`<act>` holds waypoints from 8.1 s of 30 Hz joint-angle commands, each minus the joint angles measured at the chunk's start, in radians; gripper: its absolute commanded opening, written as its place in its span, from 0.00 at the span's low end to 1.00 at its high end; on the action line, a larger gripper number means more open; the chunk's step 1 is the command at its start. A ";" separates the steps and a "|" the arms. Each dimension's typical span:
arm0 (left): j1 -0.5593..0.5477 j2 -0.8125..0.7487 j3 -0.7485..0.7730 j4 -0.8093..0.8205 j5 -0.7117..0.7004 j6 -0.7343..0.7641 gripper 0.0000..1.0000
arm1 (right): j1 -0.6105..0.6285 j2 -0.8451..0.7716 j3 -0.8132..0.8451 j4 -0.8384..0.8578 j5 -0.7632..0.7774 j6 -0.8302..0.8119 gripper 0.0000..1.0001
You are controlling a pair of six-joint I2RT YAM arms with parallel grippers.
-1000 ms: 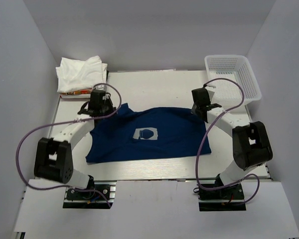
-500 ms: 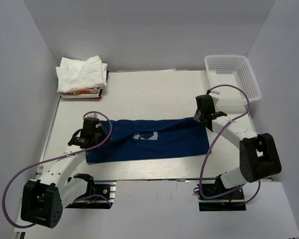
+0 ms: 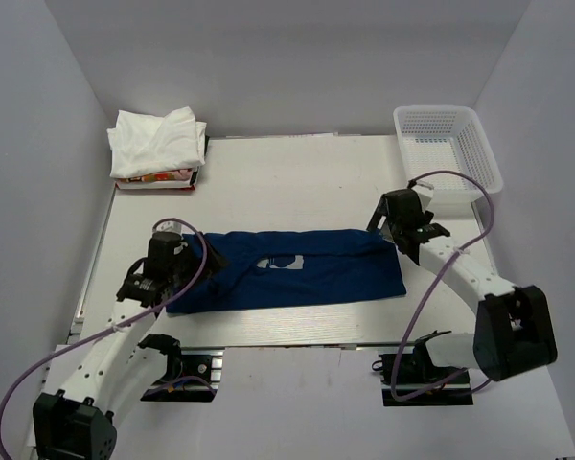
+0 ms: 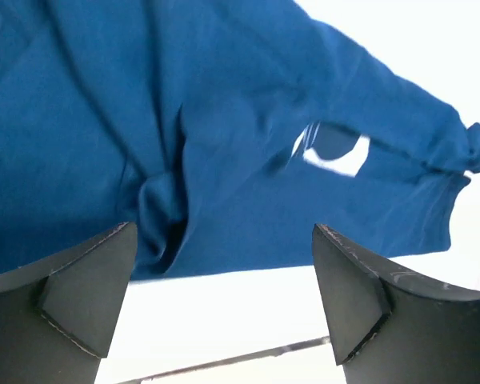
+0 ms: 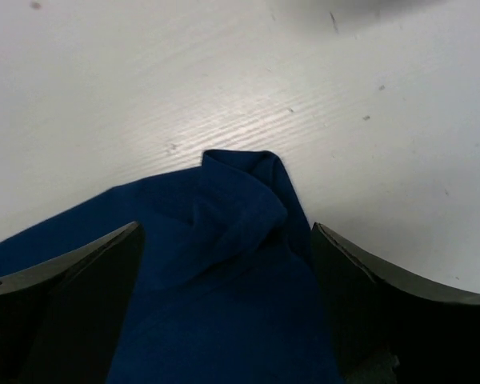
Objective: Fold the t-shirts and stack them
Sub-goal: Fold the other side of the tshirt into a rectangle, then rotate the tshirt 90 degrees, then grab the bottom of the folded rectangular tshirt with both arms, then fold the folded rectangular tshirt in 1/3 of the way, then grab one side of the 2/3 rectangular tshirt with both arms
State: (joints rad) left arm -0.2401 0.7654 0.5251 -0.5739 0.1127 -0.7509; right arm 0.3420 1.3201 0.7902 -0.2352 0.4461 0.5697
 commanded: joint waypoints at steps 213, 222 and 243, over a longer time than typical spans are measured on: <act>-0.156 1.093 0.856 0.265 -0.123 0.208 1.00 | 0.215 0.472 0.454 0.223 -0.435 -0.291 0.90; -0.179 0.702 0.428 0.199 -0.157 0.093 1.00 | 0.264 0.571 0.486 0.366 -0.757 -0.324 0.90; -0.179 0.425 0.219 0.061 -0.202 0.025 1.00 | 0.288 1.022 1.101 0.447 -0.618 -0.238 0.90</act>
State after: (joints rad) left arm -0.4145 1.2049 0.7414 -0.5388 -0.0914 -0.7418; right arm 0.6350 2.4157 1.9011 0.1669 -0.2169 0.3595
